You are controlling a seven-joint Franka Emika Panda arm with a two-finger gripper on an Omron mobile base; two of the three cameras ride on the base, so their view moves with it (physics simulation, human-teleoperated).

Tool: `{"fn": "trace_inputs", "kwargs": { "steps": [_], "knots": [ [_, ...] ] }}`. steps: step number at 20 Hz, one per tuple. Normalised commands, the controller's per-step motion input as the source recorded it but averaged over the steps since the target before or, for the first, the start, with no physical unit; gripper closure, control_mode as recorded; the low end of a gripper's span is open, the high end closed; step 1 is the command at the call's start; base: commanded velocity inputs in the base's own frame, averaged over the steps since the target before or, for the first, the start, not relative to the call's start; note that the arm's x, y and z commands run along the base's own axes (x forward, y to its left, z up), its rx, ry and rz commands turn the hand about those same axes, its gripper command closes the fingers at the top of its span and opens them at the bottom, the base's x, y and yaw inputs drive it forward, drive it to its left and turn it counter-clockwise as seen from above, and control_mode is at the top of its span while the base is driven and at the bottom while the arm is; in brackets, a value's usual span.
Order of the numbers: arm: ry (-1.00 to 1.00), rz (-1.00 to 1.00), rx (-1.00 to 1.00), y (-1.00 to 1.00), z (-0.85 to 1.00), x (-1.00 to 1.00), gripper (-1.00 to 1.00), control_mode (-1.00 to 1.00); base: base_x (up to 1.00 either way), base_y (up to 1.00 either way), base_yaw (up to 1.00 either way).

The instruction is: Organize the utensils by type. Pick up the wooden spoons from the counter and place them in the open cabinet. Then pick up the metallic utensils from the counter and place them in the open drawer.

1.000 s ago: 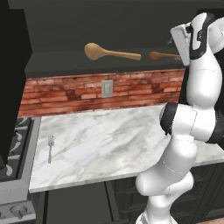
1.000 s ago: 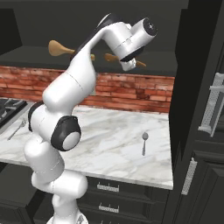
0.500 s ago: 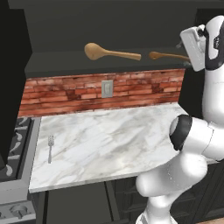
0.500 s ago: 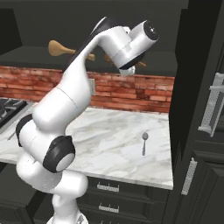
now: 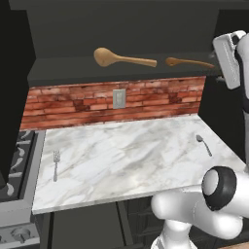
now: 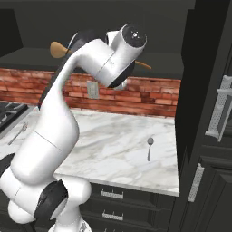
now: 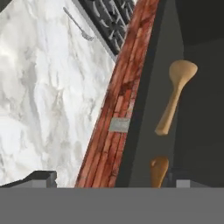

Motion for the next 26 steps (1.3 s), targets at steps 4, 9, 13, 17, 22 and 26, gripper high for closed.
{"fn": "trace_inputs", "kwargs": {
  "steps": [4, 9, 13, 17, 22, 26],
  "knots": [
    [0.13, -0.42, 0.05, 0.19, -0.08, -0.69, -1.00, -1.00, 0.00, 0.00, 0.00],
    [0.21, -0.44, 0.12, 0.11, -0.10, -0.60, -1.00, -1.00, 0.00, 0.00, 0.00],
    [0.25, -0.50, 0.19, 0.04, -0.21, -0.52, -1.00, -1.00, 0.00, 0.00, 0.00],
    [0.24, -0.50, 0.21, 0.03, -0.25, -0.46, -1.00, -1.00, 0.00, 0.00, 0.00],
    [0.21, -0.48, 0.20, -0.04, -0.36, -0.25, -1.00, -1.00, 0.00, 0.00, 0.00],
    [0.11, -0.48, 0.18, -0.05, -0.57, -0.01, -1.00, -1.00, 0.00, 0.00, 0.00]
  ]
}}
